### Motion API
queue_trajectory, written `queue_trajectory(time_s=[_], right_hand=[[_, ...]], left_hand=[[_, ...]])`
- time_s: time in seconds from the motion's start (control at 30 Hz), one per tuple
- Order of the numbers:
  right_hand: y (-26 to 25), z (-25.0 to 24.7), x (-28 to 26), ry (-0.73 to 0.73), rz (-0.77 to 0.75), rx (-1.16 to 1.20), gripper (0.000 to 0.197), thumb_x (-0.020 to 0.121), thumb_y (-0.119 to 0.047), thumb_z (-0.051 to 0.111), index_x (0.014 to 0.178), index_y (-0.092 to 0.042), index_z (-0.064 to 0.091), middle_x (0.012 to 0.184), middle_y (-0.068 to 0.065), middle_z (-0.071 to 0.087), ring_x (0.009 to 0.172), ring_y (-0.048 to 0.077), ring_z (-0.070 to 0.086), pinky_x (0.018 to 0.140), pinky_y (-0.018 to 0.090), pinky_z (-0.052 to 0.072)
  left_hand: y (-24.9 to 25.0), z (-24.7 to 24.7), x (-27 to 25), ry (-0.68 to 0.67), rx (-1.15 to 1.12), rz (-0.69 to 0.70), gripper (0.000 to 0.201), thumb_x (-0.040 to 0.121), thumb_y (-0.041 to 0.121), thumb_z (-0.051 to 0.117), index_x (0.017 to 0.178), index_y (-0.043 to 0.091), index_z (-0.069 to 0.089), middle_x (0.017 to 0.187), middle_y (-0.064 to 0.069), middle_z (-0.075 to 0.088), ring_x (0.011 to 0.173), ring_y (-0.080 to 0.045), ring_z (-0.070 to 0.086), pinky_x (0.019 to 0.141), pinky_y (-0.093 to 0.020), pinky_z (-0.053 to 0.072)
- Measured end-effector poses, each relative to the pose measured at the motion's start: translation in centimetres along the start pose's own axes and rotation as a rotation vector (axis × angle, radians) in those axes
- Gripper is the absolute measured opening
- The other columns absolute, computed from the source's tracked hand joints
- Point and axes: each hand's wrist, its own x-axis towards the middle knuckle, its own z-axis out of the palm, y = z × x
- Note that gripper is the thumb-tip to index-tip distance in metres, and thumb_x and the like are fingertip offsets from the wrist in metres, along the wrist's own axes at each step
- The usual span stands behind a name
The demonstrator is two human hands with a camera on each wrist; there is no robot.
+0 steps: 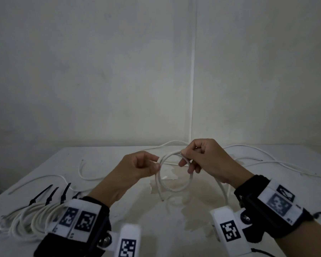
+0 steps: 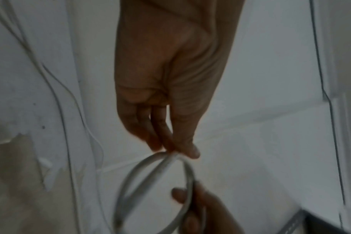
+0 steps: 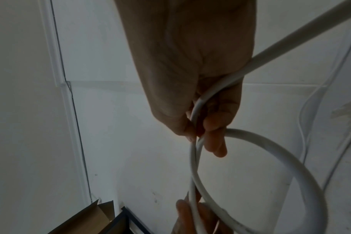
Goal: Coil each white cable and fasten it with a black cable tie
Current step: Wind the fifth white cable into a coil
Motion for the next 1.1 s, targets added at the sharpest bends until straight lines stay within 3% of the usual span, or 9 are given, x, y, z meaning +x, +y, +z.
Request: queue_trajectory(time_s=[0.1,0.2,0.33,0.5,0.63,0.8,0.87,0.97,1.1], right_hand=[[-0.1,0.1,-0.2,-0.004,-0.014,0.029,0.019,0.089,-0.009,0.055,0.071,-0.006,0.056,0.07,0.01,0.071,0.044,0.012,0.058,0.042,0.017,0.041],[0.0,0.3,-0.4,-0.017,-0.025,0.013,0.017,0.09,-0.01,0.055,0.073,-0.005,0.055,0.073,0.013,0.071,0.045,0.012,0.058,0.043,0.018,0.042],[0.2,0.2,-0.7,-0.003,-0.013,0.043,0.018,0.09,-0.01,0.056,0.072,-0.006,0.054,0.07,0.013,0.071,0.043,0.013,0.058,0.043,0.02,0.043],[-0.2,0.0,-1.0,-0.072,0.038,0.09,0.022,0.09,-0.013,0.057,0.069,-0.008,0.052,0.067,0.014,0.069,0.042,0.014,0.056,0.042,0.019,0.042],[-0.3,0.5,-1.2,-0.13,0.069,0.124,0.023,0.091,-0.013,0.054,0.069,-0.008,0.049,0.063,0.013,0.066,0.039,0.013,0.054,0.039,0.018,0.04],[-0.2,1.1,-1.4,-0.153,0.095,0.174,0.024,0.092,-0.011,0.052,0.069,-0.007,0.05,0.061,0.014,0.064,0.037,0.012,0.052,0.037,0.017,0.038],[0.0,1.1,-1.4,-0.147,0.107,0.185,0.024,0.092,-0.011,0.052,0.068,-0.007,0.05,0.06,0.013,0.063,0.036,0.012,0.052,0.037,0.017,0.038],[0.2,0.9,-1.3,-0.126,0.118,0.203,0.024,0.092,-0.012,0.053,0.069,-0.007,0.051,0.058,0.012,0.064,0.036,0.011,0.051,0.037,0.017,0.037],[0.4,0.4,-1.3,-0.106,0.116,0.193,0.023,0.092,-0.016,0.053,0.072,-0.007,0.051,0.061,0.013,0.064,0.037,0.011,0.051,0.037,0.017,0.038]], left_hand=[[-0.6,0.7,-0.3,-0.02,-0.113,0.032,0.019,0.066,0.016,0.065,0.081,0.007,0.057,0.077,-0.005,0.066,0.073,-0.013,0.064,0.071,-0.027,0.056],[-0.3,1.7,-0.6,-0.094,-0.257,-0.044,0.031,0.063,0.019,0.062,0.089,0.005,0.052,0.063,-0.002,0.063,0.056,-0.013,0.064,0.054,-0.027,0.056],[0.3,2.6,-0.2,0.002,0.03,0.007,0.02,0.07,0.016,0.073,0.082,0.005,0.061,0.054,0.003,0.057,0.039,-0.008,0.05,0.045,-0.019,0.044],[-0.3,2.8,0.2,0.189,0.218,0.148,0.021,0.071,0.01,0.077,0.076,-0.004,0.062,0.053,0.002,0.055,0.037,-0.006,0.051,0.041,-0.017,0.042],[-1.1,3.1,0.6,0.327,0.341,0.203,0.018,0.073,0.013,0.076,0.07,0.004,0.061,0.056,-0.002,0.058,0.038,-0.005,0.055,0.046,-0.024,0.046],[-2.0,2.5,0.7,0.432,0.624,0.444,0.028,0.083,0.023,0.067,0.063,0.019,0.048,0.053,0.002,0.054,0.043,-0.013,0.059,0.04,-0.023,0.042],[-2.2,2.3,0.9,0.447,0.778,0.482,0.028,0.083,0.026,0.067,0.066,0.017,0.047,0.051,0.008,0.047,0.044,-0.018,0.053,0.044,-0.033,0.042],[-2.2,2.1,1.3,0.444,0.936,0.565,0.029,0.084,0.024,0.066,0.07,0.02,0.041,0.06,0.017,0.034,0.053,-0.01,0.04,0.049,-0.025,0.032],[-1.8,1.6,1.1,0.198,0.511,0.394,0.015,0.084,0.012,0.065,0.078,0.014,0.051,0.094,0.015,0.056,0.083,0.002,0.054,0.07,-0.014,0.043]])
